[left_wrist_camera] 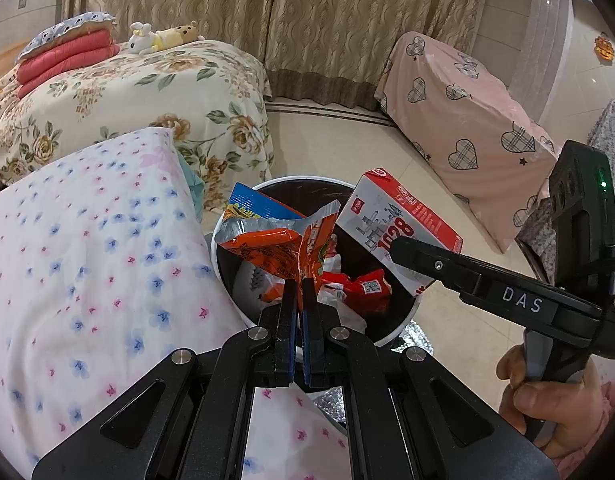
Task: Collect trash
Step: 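Lower the wrapper and carton into the bin opening with both tools, then open both tools inside the bin to drop the wrapper and carton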
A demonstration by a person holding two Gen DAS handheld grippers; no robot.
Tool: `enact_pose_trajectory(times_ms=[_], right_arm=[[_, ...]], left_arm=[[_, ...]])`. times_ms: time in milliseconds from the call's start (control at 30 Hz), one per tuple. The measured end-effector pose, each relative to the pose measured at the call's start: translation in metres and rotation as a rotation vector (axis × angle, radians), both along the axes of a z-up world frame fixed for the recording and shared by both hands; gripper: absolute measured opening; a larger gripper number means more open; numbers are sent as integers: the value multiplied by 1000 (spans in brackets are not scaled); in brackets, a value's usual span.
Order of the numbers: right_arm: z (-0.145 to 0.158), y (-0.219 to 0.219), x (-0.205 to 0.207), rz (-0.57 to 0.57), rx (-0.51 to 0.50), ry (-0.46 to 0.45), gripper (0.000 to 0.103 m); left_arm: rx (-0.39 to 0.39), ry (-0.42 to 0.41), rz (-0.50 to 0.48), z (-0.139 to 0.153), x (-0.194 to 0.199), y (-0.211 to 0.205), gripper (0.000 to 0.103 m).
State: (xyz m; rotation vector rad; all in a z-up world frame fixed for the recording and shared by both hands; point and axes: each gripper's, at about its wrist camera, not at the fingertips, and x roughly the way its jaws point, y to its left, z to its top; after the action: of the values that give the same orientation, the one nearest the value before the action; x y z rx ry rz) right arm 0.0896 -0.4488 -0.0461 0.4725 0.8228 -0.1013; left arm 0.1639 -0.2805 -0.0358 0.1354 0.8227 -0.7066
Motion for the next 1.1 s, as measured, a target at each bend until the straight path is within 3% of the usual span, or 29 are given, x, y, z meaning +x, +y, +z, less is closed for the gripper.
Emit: enact_pose_trajectory(times_ms=[1100], right_arm=[[-4,-5,9,-8,-2,22,42]], left_arm=[[4,15,-16,-6,12,-10,2]])
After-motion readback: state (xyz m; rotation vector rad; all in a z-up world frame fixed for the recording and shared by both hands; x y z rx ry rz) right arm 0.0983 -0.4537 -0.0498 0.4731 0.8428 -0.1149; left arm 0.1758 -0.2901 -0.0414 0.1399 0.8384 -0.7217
